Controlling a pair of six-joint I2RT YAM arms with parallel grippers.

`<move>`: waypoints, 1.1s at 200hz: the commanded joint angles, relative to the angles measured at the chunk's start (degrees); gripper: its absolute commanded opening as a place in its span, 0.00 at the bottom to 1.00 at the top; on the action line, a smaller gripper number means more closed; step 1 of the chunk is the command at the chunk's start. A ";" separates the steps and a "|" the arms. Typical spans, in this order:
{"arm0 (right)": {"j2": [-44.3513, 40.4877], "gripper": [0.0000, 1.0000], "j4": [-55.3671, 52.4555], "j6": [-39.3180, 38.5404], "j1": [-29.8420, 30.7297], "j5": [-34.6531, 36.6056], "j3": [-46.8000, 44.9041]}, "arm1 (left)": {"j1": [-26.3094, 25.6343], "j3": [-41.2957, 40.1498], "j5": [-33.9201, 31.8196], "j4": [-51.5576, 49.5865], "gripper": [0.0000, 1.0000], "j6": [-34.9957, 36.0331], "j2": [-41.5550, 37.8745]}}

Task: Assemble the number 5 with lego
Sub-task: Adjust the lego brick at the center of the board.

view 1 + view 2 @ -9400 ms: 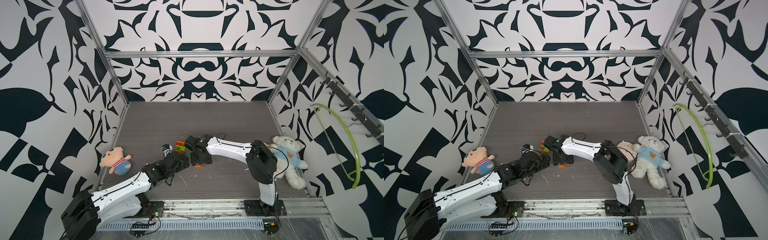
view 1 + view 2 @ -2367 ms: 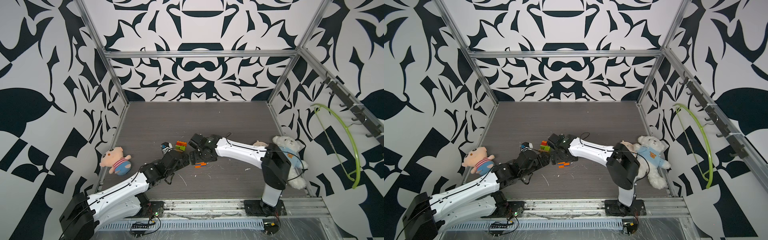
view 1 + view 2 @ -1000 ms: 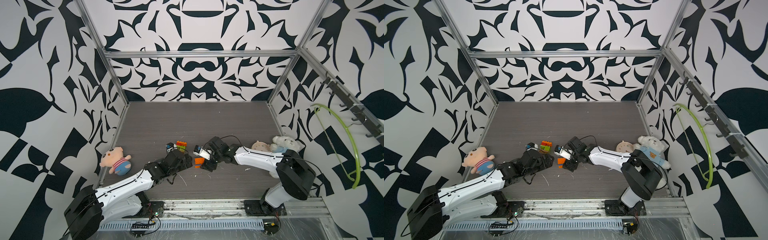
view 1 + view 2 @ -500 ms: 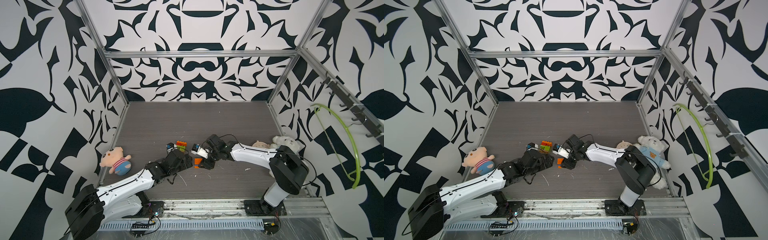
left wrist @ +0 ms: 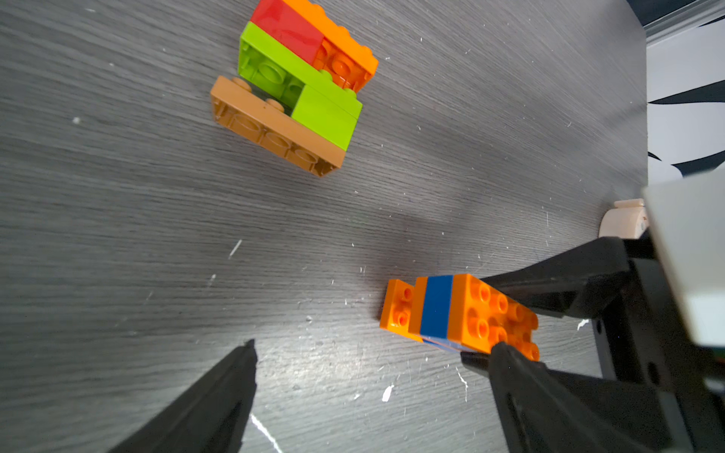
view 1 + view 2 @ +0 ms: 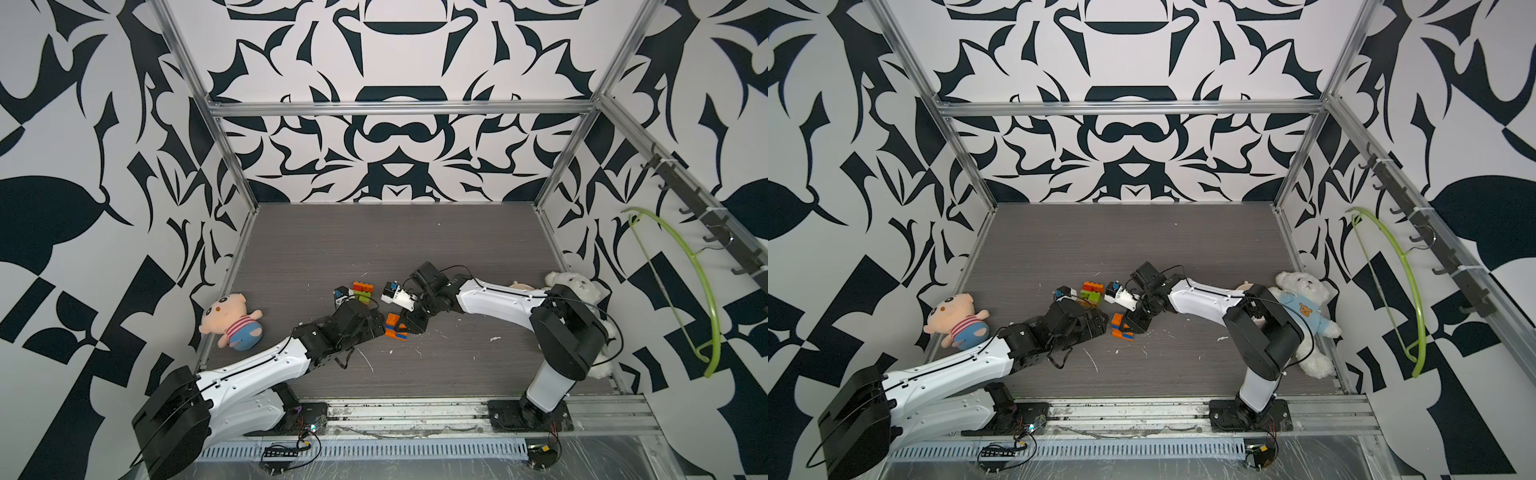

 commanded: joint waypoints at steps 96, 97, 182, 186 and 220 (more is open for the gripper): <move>12.76 0.42 -11.39 5.28 -8.54 -16.74 13.82 | 0.07 2.89 0.45 1.12 0.99 0.77 2.36; 12.86 0.42 -11.44 5.26 -8.66 -16.87 13.86 | 0.07 2.89 0.42 1.07 0.99 0.77 2.39; 19.66 0.52 -17.90 5.76 -13.14 -23.21 20.99 | 0.07 2.86 0.16 0.50 0.99 1.07 2.62; 19.66 0.53 -18.04 5.74 -13.37 -23.04 21.09 | 0.07 2.89 0.18 0.46 0.99 1.03 2.61; 18.98 0.58 -18.04 7.48 -14.56 -19.94 21.72 | 0.07 2.89 -0.28 0.34 0.99 1.08 2.25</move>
